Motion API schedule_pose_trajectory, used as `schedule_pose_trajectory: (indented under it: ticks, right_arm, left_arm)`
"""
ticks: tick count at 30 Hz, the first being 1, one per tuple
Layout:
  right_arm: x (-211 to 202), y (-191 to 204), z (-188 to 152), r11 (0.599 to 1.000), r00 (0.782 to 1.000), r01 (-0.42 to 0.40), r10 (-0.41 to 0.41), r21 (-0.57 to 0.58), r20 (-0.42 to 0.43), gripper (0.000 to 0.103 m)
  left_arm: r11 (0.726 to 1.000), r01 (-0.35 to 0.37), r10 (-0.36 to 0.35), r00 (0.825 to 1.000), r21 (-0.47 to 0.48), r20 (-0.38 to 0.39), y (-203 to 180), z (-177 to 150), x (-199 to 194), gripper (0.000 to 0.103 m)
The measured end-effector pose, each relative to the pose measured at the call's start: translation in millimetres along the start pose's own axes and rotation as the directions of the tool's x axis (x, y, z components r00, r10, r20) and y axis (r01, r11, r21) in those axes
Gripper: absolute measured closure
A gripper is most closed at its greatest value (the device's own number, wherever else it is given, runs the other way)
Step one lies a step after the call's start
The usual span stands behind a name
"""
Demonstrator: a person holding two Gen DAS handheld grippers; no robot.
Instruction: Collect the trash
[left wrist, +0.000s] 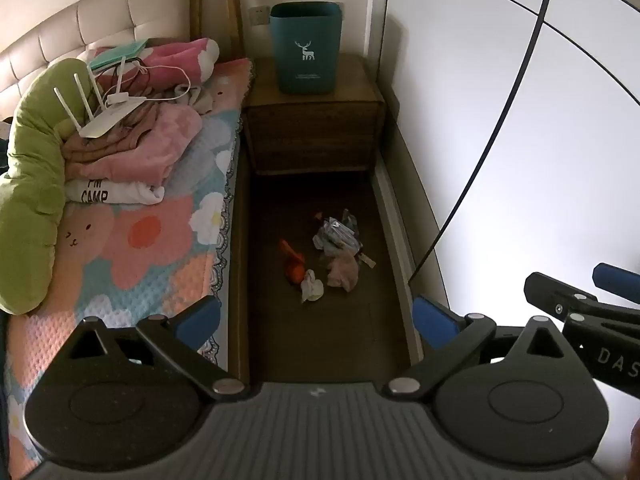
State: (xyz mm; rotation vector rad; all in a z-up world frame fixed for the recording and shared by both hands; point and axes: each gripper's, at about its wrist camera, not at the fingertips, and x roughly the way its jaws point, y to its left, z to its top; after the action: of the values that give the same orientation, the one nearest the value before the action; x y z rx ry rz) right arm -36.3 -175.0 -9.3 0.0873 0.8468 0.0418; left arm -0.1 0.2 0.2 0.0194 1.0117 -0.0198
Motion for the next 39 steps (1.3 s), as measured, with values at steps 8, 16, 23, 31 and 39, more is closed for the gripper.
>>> schedule_pose_trajectory:
  ticks: [8, 16, 23, 31, 39]
  right_arm:
    - [0.0, 0.4, 0.1, 1.000, 1.000, 0.003, -0.003, -0.002, 0.003, 0.023]
    - [0.0, 0.3, 0.2, 1.000, 1.000, 0.005, -0.005, -0.003, 0.003, 0.023]
    - [-0.1, 0.3, 1.5, 1.000, 1.000, 0.006, -0.006, -0.002, 0.003, 0.023]
    - [0.1, 1.5, 4.4, 1.000, 1.000, 0.002, -0.002, 0.000, 0.001, 0.023]
    - [-2.2, -2.3, 3.8, 1.000, 1.000, -0.007, 0.007, -0.004, -0.001, 0.023]
  left_arm:
    - [1.000, 0.001, -0.001, 1.000, 0.000, 0.000, -0.4, 0.0, 0.2, 0.000]
    - [1.000, 0.009, -0.009, 1.000, -0.001, -0.004, -0.2, -1.1, 2.9, 0.000]
    - [1.000, 0.014, -0.014, 1.000, -0.010, -0.002, 2.3, -0.6, 2.0, 0.000]
    - [1.000, 0.013, -0.013, 1.000, -0.018, 0.018, 4.0, -1.6, 0.8, 0.000]
    - [1.000, 0.014, -0.014, 1.000, -0.022, 0.025, 3.8, -1.8, -0.7, 0.000]
